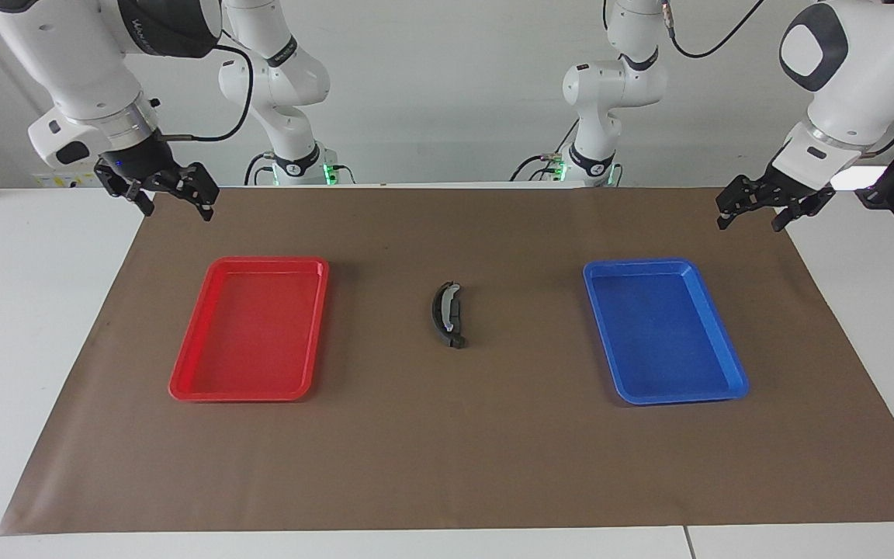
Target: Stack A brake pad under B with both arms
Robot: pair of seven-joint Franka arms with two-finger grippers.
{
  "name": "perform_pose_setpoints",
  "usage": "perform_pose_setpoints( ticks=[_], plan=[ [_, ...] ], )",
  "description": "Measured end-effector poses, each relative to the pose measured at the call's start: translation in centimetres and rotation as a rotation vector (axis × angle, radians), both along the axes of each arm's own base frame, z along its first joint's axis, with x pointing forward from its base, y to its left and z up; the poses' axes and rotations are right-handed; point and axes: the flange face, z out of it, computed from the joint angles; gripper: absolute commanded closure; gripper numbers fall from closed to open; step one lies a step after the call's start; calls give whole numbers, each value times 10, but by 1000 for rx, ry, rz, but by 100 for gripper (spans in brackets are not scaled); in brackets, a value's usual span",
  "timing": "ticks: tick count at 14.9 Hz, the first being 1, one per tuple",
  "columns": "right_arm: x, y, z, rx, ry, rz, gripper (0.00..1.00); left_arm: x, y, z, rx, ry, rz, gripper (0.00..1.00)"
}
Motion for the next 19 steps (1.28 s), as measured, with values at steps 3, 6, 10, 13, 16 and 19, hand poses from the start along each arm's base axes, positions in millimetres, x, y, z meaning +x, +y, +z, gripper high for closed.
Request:
perform_pose_setpoints(
  ticks=[3, 6, 10, 13, 16, 19],
  plan=[
    [0, 12, 0, 0, 0, 24, 1, 0, 0, 1, 0, -2, 0, 0],
    [0, 12, 0, 0, 0, 23, 1, 0, 0, 1, 0, -2, 0, 0],
    [0, 12, 1, 1, 3, 22, 1, 0, 0, 1, 0, -2, 0, 0],
    [-2, 11, 3, 6, 11, 19, 1, 0, 0, 1, 0, -1, 0, 0],
    [-2, 9, 3, 7, 13, 15, 1, 0, 0, 1, 0, -1, 0, 0],
    [-2, 9, 3, 7, 13, 15, 1, 0, 0, 1, 0, -1, 0, 0]
  ],
)
